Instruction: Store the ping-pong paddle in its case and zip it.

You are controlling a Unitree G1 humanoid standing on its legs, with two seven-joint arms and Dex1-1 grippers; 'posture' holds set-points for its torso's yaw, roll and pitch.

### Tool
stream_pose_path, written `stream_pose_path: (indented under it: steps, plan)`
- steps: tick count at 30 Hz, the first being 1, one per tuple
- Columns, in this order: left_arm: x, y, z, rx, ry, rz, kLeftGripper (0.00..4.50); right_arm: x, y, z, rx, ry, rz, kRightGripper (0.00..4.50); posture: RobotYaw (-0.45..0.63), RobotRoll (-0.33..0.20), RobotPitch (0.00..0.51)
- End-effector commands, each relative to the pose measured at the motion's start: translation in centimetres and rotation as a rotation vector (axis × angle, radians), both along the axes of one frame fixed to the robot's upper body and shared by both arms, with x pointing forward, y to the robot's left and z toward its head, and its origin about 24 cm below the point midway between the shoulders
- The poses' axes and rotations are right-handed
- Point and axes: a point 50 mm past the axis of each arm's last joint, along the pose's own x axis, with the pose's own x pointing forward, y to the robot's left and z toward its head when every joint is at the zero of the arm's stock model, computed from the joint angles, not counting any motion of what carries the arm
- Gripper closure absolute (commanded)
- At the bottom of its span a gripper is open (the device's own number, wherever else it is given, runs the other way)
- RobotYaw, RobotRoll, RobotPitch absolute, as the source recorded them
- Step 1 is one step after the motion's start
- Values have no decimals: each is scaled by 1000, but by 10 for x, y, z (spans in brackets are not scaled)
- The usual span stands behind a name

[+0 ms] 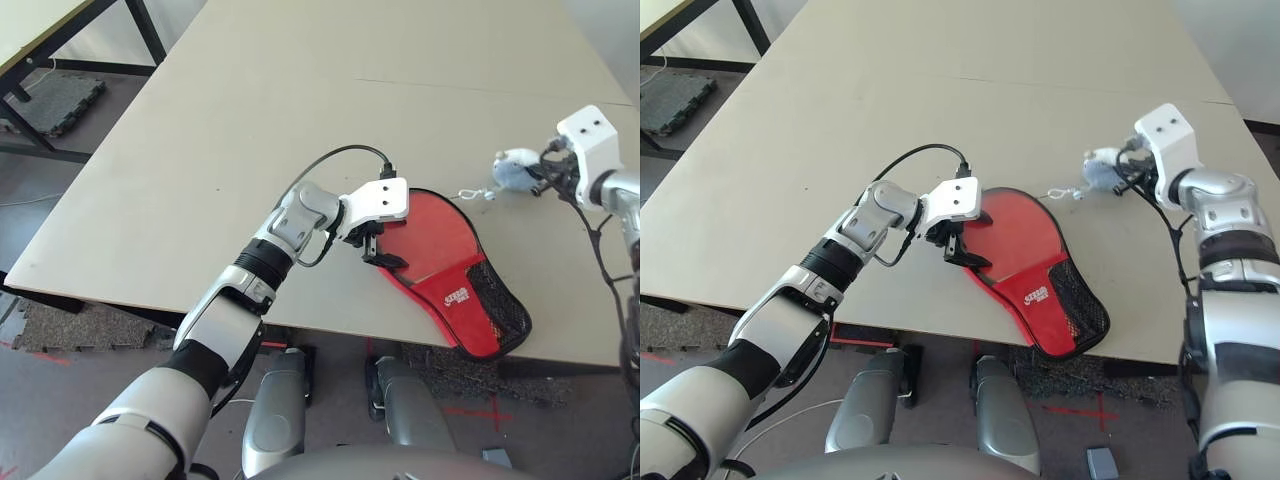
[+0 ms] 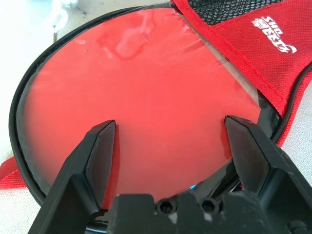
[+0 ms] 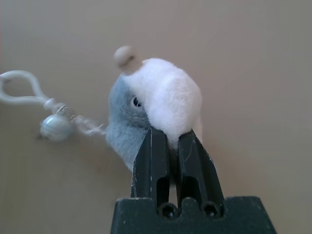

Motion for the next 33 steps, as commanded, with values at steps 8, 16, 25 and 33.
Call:
stream_pose_path:
  steps: [8,16,25,33]
  plan:
    - [-1,1,-21,88,45,-3,0,-42,-14,4,19,183,54,4490,-42,0,196]
    - [0,-1,-21,86,41,-5,0,-63,-17,-1,40,318,98,4490,-55,0,194]
    - [1,-2,-21,84,42,-5,0,-86,-29,-1,4,466,106,4490,-62,0,193]
    - [1,-2,-21,80,42,-2,0,-109,-34,-9,2,635,146,4490,-59,0,195]
